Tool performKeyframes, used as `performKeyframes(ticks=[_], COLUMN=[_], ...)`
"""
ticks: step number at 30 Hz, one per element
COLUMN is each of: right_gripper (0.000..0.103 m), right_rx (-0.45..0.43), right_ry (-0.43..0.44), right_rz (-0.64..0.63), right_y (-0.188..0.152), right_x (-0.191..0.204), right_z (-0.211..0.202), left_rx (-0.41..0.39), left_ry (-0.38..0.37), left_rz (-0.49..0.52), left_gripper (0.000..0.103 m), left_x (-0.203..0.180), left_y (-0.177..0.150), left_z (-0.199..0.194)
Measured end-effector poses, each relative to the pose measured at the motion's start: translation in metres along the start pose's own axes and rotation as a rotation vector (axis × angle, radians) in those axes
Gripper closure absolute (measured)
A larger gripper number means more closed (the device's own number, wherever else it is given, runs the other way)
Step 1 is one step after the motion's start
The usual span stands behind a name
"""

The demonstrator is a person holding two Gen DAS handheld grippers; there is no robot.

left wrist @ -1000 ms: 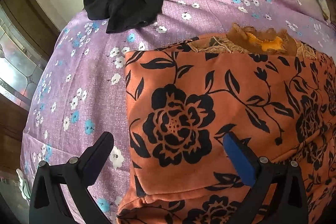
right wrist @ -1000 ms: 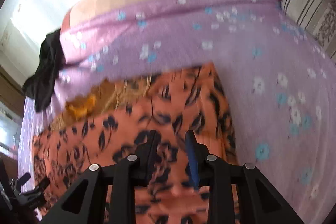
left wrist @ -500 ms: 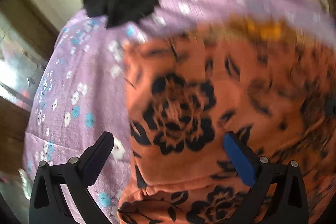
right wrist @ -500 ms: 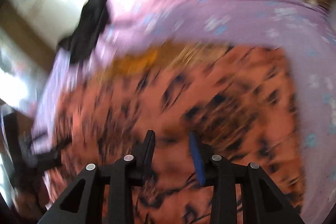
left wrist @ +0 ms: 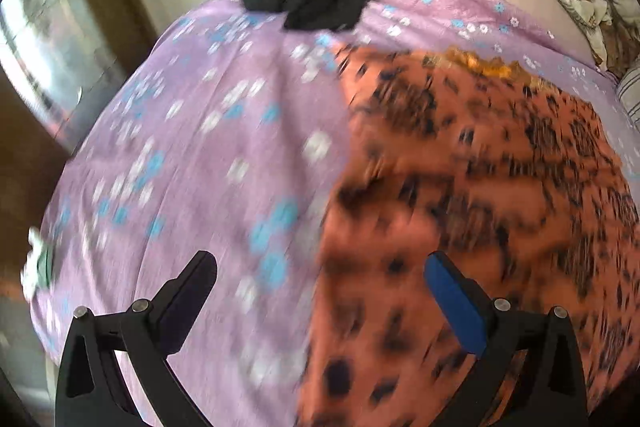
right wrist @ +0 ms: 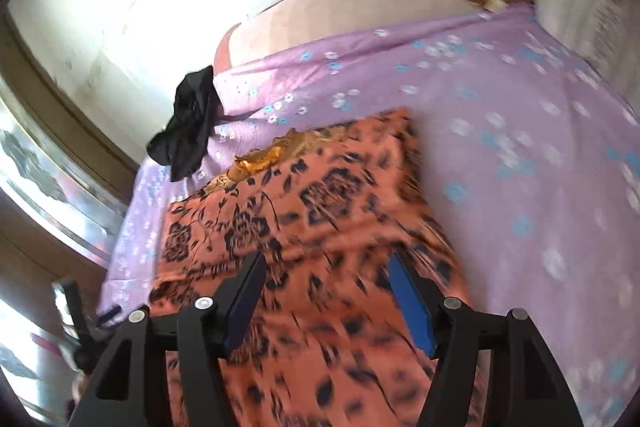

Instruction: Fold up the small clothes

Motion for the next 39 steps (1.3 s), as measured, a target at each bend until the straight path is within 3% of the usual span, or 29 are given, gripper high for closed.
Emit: performKeyframes(ticks=[6,12,13,15,17,19,22,25,28,33,35,36,37,39], right_gripper=[0.035,0.036,0.036,0.036,0.036,0.035,0.042,0.056,0.057,0.057,0.068,0.081,0.091,0.094], right_rx=[0.089,0.208,0.218,0.227,0.233,0.254,0.235,0.301,0.307,0.304,0.31,0.311,0.32,0.322], right_ry=[0.01,0.124,0.148,0.187,0.219,0.23,0.267,0.314,0.28,0.282,0.274,0.255,0.23,0.211], right_rz=[0.078,0.178,0.198,0.247,0.275,0.279,0.283,0.218,0.159,0.158,0.132,0.11,0.083,0.052], right_y=[-0.052,-0.113,-0.119,-0.127,-0.133,-0.142,-0.145,-0.158,-0.167,-0.174,-0.177,-0.178,-0.18,-0.179], right_x=[-0.078,-0.117,-0.119,-0.123,-0.123,-0.122,-0.119,-0.103,-0.099,-0.096,-0.093,-0.091,-0.088,-0.083], right_z=[-0.043,-0.042,-0.038,-0.026,-0.015,0.001,0.005,0.003,0.004,0.005,0.005,0.005,0.007,0.008], left_rx=[0.018,0.08,0.09,0.119,0.143,0.159,0.16,0.203,0.219,0.229,0.225,0.216,0.207,0.183], left_ry=[-0.124,-0.188,-0.19,-0.202,-0.233,-0.252,-0.248,-0.286,-0.309,-0.262,-0.242,-0.223,-0.208,-0.212], left_rz=[-0.109,-0.133,-0.133,-0.136,-0.14,-0.141,-0.153,-0.217,-0.255,-0.155,-0.128,-0.109,-0.1,-0.101], left_gripper=[0.0,0.0,0.003,0.021,0.048,0.054,0.053,0.031,0.029,0.026,0.027,0.031,0.044,0.069], left_x=[0.015,0.009,0.006,0.001,-0.004,-0.008,-0.005,0.0,0.001,-0.009,-0.012,-0.012,-0.011,-0.01], left_y=[-0.05,-0.099,-0.104,-0.114,-0.12,-0.127,-0.134,-0.146,-0.152,-0.151,-0.151,-0.15,-0.149,-0.143], left_z=[-0.031,-0.043,-0.043,-0.04,-0.038,-0.037,-0.041,-0.04,-0.04,-0.033,-0.032,-0.032,-0.033,-0.038])
Point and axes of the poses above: each gripper's, at about its wrist camera, not at the fingertips, and z roughly the way its jaws point, x to its left, y to its top, the point moved 9 cm from there along z, roughly the way its jaws point, and after that the axes turned 12 degrees about -y, right-handed, at the moved point
